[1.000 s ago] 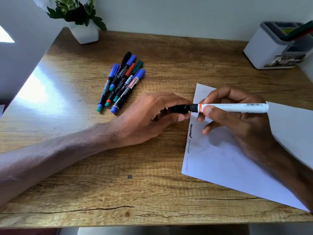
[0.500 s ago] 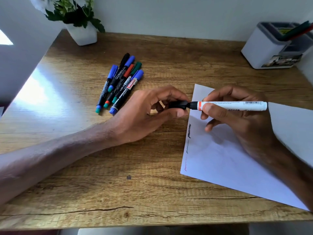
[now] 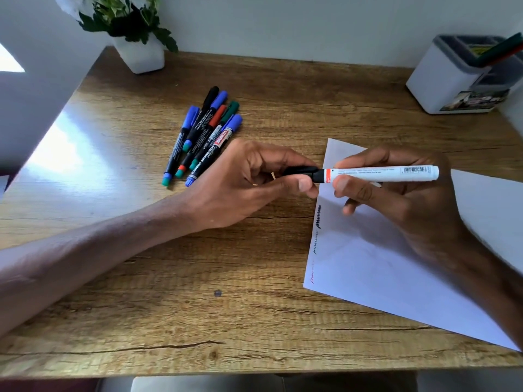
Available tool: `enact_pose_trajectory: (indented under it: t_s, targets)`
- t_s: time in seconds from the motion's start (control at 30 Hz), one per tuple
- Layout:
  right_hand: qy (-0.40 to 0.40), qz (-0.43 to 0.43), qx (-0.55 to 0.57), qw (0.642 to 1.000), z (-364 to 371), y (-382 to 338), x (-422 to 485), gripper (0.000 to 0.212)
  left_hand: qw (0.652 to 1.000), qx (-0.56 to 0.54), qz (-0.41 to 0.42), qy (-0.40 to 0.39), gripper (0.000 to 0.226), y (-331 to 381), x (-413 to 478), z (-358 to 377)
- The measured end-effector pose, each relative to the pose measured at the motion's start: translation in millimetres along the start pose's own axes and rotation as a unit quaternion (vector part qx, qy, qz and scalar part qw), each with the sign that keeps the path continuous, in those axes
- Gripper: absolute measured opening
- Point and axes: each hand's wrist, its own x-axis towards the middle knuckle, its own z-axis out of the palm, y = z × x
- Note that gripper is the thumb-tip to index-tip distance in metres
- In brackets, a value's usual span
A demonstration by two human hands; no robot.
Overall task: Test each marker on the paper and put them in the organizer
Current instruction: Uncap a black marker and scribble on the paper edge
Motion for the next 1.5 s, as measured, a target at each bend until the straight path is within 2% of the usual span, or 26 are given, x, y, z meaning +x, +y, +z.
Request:
enact_pose_trajectory:
  t_s: [0.23,0.43,0.6,0.73,0.87,1.0,1.07,1.17,1.27,1.37,1.43,1.5]
  targets:
    - [-0.04,-0.035,-0.025,0.998,-5,-1,-2,0.024,1.0,-0.013,-0.004,-0.025,0.025,5,-1,0]
    - [-0.037,-0.035,-0.008,0.999,-8,-2,-2,0.023,0.997,-0.059,-0.039,-0.029,0.025,9,2,1]
    - [0.002,-0.01,-0.003,1.0,-13,-12,4,0.028,0.993,-0.101,-0.051,0.036,0.023,14,10,-1]
    - [0.054,0.032,0.053,0.997,-29,-17,9,0.025,0.988,-0.104,-0.057,0.1,0.025,15,20,-5]
    - [0.074,-0.001,-0.117,0.99,-48,-18,15,0.021,0.987,-0.072,-0.034,0.137,0.025,26,42,0]
    - [0.078,-0.045,-0.269,0.959,-64,-24,24,0.024,0.986,-0.067,0.002,0.152,0.021,41,73,17]
    - [0.075,-0.057,-0.317,0.944,-71,-27,30,0.025,0.988,-0.061,0.019,0.142,0.021,45,90,25]
    - [0.087,-0.04,-0.316,0.944,-84,-25,41,0.02,0.992,-0.044,0.019,0.119,0.031,42,111,29]
    - [0.139,-0.018,-0.289,0.947,-99,-19,50,0.021,0.993,0.121,-0.002,0.01,0.04,22,116,26]
    - [0.182,-0.029,-0.273,0.944,-113,-17,58,0.041,0.959,0.266,-0.019,-0.098,0.042,2,108,27]
    - [0.206,-0.047,-0.263,0.941,-121,-19,65,0.056,0.957,0.27,-0.017,-0.103,0.044,-5,106,27]
    - [0.241,-0.06,-0.275,0.929,-129,-24,73,0.063,0.967,0.245,-0.011,-0.071,0.041,-13,109,25]
